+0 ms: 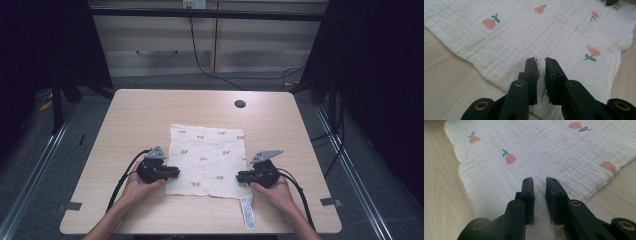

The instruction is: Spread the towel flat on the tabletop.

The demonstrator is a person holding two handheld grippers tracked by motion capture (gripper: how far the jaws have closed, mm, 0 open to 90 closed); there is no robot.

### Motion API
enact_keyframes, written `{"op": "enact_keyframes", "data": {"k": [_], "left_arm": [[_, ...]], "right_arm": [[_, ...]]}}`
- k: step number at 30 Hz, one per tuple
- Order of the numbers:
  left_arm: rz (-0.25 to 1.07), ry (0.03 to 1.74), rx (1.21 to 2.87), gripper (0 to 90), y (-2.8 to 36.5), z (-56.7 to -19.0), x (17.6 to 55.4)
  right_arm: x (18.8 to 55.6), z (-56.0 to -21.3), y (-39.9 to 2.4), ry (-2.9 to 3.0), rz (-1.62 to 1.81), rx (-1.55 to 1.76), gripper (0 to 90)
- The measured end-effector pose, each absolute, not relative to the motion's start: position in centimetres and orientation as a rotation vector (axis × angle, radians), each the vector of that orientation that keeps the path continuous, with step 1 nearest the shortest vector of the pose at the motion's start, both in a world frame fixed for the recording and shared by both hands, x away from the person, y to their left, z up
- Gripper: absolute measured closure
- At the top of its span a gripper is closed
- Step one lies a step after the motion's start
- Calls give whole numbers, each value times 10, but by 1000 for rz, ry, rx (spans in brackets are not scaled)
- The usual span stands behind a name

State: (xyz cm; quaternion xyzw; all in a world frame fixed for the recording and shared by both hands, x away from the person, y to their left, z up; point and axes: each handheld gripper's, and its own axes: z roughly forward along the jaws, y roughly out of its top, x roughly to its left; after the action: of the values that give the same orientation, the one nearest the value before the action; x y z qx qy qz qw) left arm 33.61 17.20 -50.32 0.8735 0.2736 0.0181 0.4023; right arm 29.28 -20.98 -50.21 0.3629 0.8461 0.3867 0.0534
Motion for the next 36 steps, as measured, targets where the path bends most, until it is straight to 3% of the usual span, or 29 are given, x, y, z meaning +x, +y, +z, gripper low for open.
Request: {"op": "enact_keyframes", "data": {"k": [26, 28, 31, 36], "left_arm": [[-48, 614, 2218, 796, 192, -502, 276], [-68, 614, 2217, 744, 192, -501, 275], [-88, 616, 2221, 658, 190, -498, 279], [-25, 608, 2204, 643, 180, -486, 295]], "right_arm": [[224, -499, -205, 2650, 1177, 1009, 789], [220, -498, -202, 2657, 1182, 1003, 755], [224, -494, -201, 2637, 1178, 1001, 730], [260, -481, -209, 2525, 1257, 1055, 720]]}}
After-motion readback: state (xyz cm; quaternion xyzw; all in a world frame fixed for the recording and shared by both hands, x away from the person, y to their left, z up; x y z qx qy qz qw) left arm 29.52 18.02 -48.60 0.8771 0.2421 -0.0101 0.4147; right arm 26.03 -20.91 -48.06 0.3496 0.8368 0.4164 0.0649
